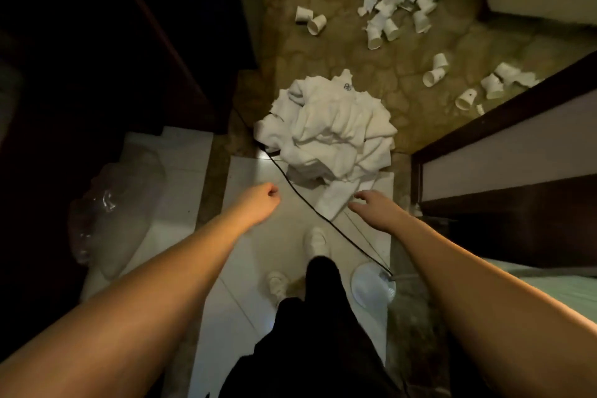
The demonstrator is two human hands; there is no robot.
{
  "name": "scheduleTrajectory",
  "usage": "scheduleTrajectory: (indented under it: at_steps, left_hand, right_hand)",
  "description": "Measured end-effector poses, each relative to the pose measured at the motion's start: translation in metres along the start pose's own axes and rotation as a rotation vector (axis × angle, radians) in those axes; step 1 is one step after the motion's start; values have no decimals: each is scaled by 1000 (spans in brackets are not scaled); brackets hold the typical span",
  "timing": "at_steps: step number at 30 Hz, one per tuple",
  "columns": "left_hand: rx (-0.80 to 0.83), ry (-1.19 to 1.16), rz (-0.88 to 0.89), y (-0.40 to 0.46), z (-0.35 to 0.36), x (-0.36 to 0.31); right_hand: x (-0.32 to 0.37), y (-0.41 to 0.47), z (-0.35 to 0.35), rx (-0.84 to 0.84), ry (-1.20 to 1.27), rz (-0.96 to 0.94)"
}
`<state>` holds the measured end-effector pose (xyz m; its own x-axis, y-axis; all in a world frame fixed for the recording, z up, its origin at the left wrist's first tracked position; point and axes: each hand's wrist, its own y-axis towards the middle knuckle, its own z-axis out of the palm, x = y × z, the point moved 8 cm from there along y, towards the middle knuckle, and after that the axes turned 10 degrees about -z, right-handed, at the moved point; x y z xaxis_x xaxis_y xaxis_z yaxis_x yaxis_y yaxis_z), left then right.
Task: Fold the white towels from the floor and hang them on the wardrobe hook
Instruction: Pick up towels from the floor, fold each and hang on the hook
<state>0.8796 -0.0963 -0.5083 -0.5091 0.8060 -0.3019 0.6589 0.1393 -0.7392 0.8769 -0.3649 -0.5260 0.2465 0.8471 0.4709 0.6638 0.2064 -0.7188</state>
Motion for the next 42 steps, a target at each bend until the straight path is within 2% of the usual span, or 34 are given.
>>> scheduleTrajectory:
  at_steps: [4, 12, 20, 22, 24, 26, 29, 32, 38, 42]
  left_hand:
    - [45, 27, 42, 75, -12, -32]
    - [131, -10, -22, 249, -5, -64]
    - [189, -284, -139, 392, 29, -91]
    - [220, -331, -153, 416, 46, -97]
    - [291, -380, -186, 433, 68, -100]
    - [313, -329, -212, 443, 85, -102]
    - [140, -139, -260, 454, 82, -94]
    - [187, -309, -275, 459, 83, -90]
    - [241, -393, -175, 443, 79, -96]
    - [302, -446, -105, 412, 61, -97]
  right_hand:
    - [-4, 73, -23, -18, 111, 30]
    - [-26, 236, -46, 6, 150, 84]
    - [-31, 386, -67, -35, 20, -41]
    - [-35, 414, -71, -49, 52, -40]
    - [-40, 433, -68, -45, 120, -27]
    - [-45, 442, -58, -18, 148, -11]
    - [-47, 444, -44, -12, 147, -14]
    - [-47, 444, -40, -21, 159, 5]
    - [-49, 440, -43, 34, 84, -23]
    - [-29, 424, -67, -38, -142, -145]
